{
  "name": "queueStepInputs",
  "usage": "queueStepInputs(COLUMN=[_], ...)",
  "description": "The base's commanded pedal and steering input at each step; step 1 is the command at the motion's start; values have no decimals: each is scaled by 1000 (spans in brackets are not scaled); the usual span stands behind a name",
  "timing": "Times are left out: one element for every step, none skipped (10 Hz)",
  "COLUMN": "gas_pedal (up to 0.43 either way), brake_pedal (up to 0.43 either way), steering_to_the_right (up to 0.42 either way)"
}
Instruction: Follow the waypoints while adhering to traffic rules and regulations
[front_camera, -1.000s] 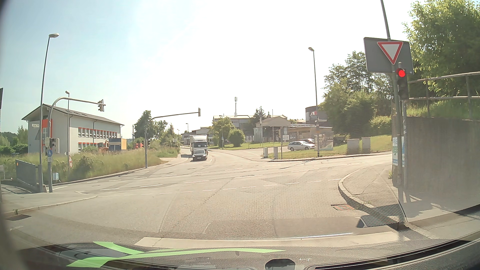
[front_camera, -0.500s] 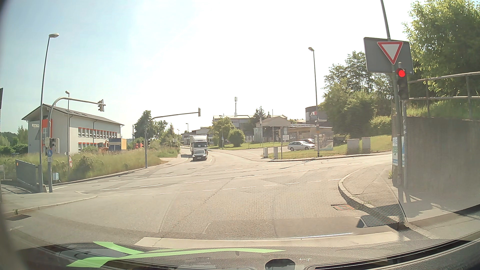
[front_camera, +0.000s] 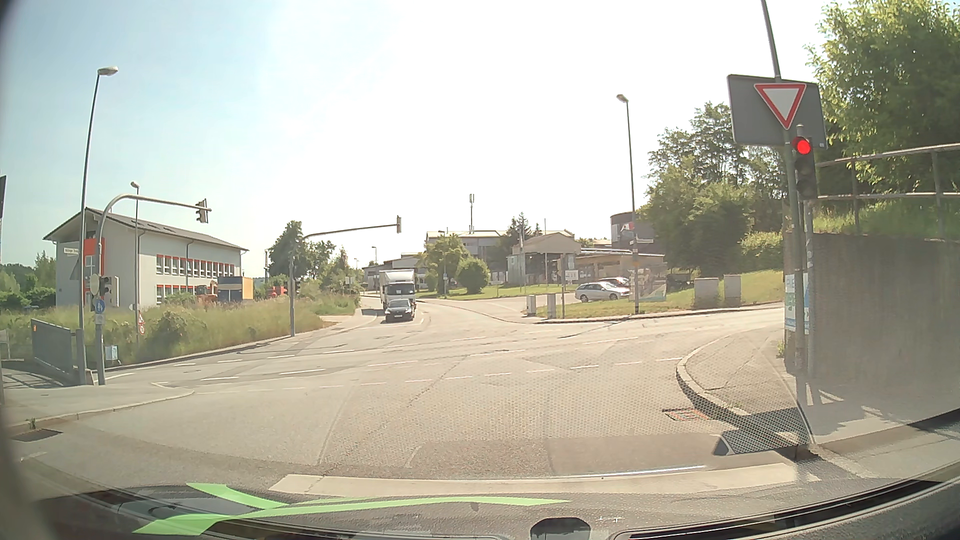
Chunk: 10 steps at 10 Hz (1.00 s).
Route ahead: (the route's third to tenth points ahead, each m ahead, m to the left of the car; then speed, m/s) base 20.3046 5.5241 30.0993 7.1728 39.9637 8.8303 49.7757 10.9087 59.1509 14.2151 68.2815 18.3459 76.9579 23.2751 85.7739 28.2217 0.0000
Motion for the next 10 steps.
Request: queueStepInputs(gas_pedal=[0, 0, 0, 0, 0, 0, 0, 0, 0, 0], brake_pedal=[220, 220, 220, 220, 220, 220, 220, 220, 220, 220], steering_to_the_right=[3, 3, 3, 3, 3, 3, 2, 3, 3, 3])
